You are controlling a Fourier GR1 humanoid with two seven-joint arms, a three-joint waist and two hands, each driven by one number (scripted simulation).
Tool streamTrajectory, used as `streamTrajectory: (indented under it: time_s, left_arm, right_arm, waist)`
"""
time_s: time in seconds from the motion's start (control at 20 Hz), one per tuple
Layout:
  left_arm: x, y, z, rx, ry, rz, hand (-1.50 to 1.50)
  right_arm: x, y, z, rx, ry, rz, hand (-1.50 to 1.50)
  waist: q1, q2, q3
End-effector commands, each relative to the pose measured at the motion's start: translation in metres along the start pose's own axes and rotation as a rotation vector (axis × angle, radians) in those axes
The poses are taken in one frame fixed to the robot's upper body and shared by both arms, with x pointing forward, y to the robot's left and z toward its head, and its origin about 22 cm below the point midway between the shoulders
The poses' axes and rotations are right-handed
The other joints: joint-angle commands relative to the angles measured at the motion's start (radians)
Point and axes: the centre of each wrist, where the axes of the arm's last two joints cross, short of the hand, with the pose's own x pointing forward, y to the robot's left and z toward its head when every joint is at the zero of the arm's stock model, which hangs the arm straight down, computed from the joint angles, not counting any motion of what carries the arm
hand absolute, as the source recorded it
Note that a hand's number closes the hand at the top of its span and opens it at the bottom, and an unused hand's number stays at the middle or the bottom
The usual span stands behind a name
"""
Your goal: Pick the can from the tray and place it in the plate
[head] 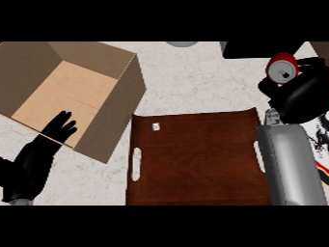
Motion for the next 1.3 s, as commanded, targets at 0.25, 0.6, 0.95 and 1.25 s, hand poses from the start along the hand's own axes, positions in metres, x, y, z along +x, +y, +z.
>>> streamTrajectory:
  time_s: [0.25,0.6,0.95,1.25]
  left_arm:
    - [-0.045,-0.024,0.01,-0.056,0.213,0.024,0.0]
    - [-0.039,-0.014,-0.001,-0.041,0.203,0.015,0.0]
    - [-0.045,-0.026,0.004,-0.044,0.209,0.01,0.0]
    - [-0.041,-0.021,-0.002,-0.051,0.203,0.004,0.0]
  right_arm:
    - [-0.089,0.008,-0.046,-0.232,0.235,-0.022,1.5]
    - [-0.16,0.007,-0.086,-0.285,0.275,0.003,1.5]
    - [-0.199,0.015,-0.099,-0.179,0.474,0.042,1.5]
    - [-0.222,0.032,-0.1,0.083,0.506,0.109,-1.5]
  waist:
    - [-0.014,0.015,-0.021]
    - [-0.009,0.012,-0.02]
    - [-0.005,0.013,-0.019]
    - [0.003,0.013,-0.018]
